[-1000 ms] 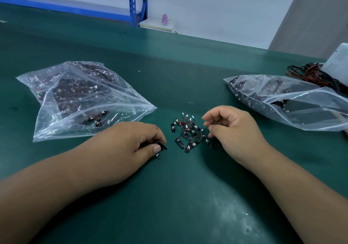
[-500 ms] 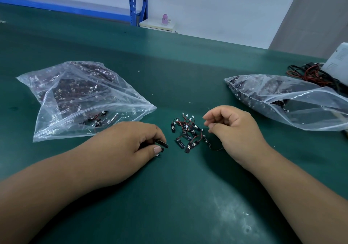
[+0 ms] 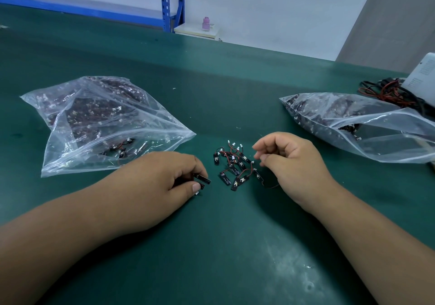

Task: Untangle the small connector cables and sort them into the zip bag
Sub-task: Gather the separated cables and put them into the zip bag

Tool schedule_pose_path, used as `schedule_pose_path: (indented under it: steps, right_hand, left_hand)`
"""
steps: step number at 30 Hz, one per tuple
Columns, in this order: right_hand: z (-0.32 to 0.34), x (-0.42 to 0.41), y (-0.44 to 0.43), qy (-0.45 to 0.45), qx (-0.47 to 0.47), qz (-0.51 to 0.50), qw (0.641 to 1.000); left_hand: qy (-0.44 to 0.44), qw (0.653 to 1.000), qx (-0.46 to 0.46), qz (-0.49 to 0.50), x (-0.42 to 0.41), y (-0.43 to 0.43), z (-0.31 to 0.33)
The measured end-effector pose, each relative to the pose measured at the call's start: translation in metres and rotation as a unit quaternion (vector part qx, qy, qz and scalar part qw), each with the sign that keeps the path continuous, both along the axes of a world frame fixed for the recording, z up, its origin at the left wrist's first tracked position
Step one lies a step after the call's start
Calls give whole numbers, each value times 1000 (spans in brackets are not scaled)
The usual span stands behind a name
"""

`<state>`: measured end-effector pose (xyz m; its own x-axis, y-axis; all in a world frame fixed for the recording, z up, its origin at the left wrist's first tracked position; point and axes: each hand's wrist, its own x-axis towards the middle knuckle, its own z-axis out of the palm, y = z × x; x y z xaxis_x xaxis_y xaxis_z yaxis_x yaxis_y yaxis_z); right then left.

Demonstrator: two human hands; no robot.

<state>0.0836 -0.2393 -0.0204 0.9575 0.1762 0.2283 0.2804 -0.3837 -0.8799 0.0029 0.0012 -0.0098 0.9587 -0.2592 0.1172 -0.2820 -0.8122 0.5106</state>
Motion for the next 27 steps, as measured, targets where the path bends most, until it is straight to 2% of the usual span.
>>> schedule_pose_path:
  steps: [21, 27]
  right_hand:
    - [-2, 1, -1, 2, 9, 8, 1000]
    - [0, -2, -1, -9, 28, 46, 999]
  left_hand:
    - [-22, 1000, 11, -13, 3, 3, -4]
    - [-27, 999, 16, -17, 3, 3, -5]
